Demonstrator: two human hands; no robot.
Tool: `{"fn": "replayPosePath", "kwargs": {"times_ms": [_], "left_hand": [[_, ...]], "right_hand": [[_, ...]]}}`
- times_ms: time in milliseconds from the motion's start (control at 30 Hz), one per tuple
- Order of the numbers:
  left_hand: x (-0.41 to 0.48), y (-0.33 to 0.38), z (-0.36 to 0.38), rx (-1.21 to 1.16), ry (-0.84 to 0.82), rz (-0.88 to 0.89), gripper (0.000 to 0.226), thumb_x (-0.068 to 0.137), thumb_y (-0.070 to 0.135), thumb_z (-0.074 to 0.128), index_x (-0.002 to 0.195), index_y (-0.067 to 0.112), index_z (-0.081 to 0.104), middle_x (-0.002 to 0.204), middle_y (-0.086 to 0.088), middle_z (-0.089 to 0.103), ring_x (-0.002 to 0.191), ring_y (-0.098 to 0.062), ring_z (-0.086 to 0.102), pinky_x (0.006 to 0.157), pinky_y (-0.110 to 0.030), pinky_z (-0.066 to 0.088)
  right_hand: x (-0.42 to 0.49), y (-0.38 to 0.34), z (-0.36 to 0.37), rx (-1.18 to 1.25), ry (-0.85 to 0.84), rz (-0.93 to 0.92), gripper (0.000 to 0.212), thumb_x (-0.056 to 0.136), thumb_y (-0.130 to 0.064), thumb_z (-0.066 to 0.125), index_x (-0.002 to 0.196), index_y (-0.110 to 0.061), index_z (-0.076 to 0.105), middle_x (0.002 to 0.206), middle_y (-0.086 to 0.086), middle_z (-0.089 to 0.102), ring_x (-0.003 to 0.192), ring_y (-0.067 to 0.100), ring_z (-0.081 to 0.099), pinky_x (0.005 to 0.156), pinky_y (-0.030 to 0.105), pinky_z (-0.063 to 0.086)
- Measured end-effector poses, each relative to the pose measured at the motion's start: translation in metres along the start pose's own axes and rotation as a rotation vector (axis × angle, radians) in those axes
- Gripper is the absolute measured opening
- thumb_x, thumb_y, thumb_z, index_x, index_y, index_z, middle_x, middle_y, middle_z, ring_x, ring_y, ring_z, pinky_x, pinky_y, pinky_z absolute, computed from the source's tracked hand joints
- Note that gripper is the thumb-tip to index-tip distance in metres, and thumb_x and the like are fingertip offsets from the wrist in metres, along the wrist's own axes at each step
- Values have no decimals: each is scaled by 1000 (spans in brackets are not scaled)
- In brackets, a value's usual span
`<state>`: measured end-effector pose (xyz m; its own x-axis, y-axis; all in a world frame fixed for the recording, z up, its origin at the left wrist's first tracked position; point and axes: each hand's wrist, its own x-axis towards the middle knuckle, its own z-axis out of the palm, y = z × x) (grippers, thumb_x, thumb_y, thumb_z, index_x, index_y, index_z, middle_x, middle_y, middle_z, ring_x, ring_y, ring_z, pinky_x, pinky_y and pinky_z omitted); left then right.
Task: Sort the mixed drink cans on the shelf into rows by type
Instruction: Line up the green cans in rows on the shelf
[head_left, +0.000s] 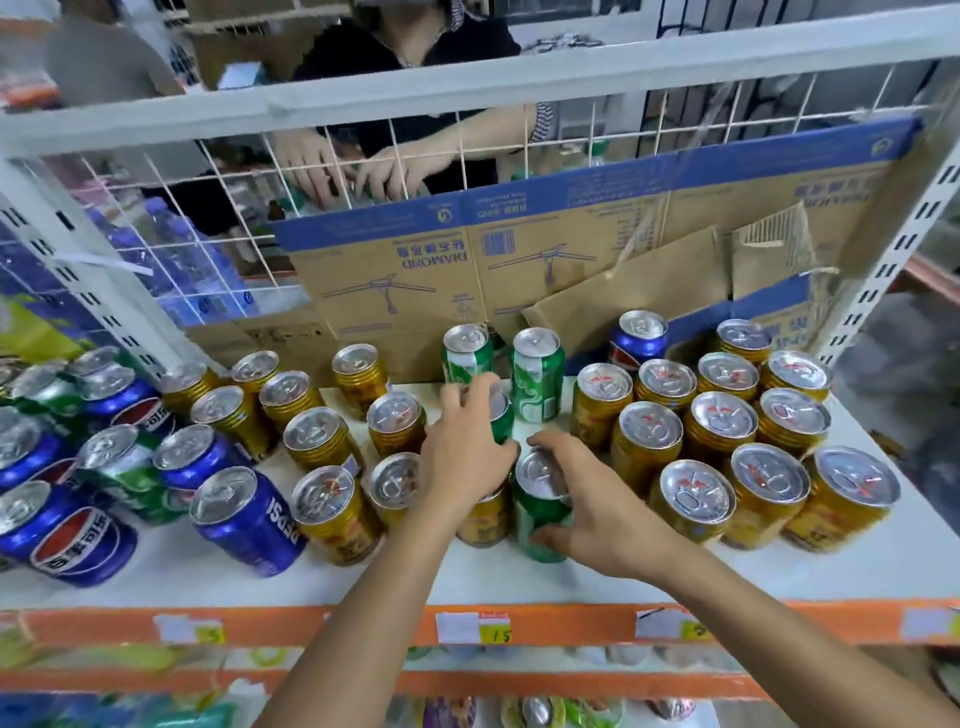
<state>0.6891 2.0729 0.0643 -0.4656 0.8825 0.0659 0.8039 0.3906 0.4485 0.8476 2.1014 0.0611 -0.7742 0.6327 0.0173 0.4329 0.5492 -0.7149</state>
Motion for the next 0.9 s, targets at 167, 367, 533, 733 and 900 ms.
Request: {"fn": "replayPosePath", "kwargs": {"times_ms": [167,367,533,733,900], "left_hand": [[-4,3,2,33,40,-39,65,87,35,62,140,37,25,141,-2,33,110,-32,55,81,-36,46],[-1,3,4,6,90,-77,68,82,40,67,139,35,30,135,-1,42,114,-28,53,86,-38,45],[-6,14,-3,-154,226,-127,76,70,45,78,135,28,40,130,2,55,116,-24,53,92,-39,47],[-33,24,-49,-287,512,-71,73,67,37,83,131,30,47,126,9,59,115,-15,54,93,-35,48],[-70,0,-90,-315,618,-139,74,62,37,86,127,33,49,120,18,56,114,-9,53,95,-33,47]], "right_hand": [[1,6,-3,-19,-34,-66,83,70,-13,79,137,-14,29,132,2,40,117,11,43,93,11,32],[4,7,-5,-16,-69,-101,81,71,-15,78,136,-18,30,129,1,40,118,16,45,97,27,40],[11,7,-20,28,-106,-131,81,66,-9,80,133,-23,36,122,-11,42,117,9,46,94,14,38],[17,-25,-64,110,59,-275,81,61,-3,83,126,-29,42,114,-16,51,101,-1,53,81,-1,36],[31,-64,-58,218,156,-407,81,57,-1,86,115,-37,43,106,-29,51,96,-14,51,79,-3,35]]}}
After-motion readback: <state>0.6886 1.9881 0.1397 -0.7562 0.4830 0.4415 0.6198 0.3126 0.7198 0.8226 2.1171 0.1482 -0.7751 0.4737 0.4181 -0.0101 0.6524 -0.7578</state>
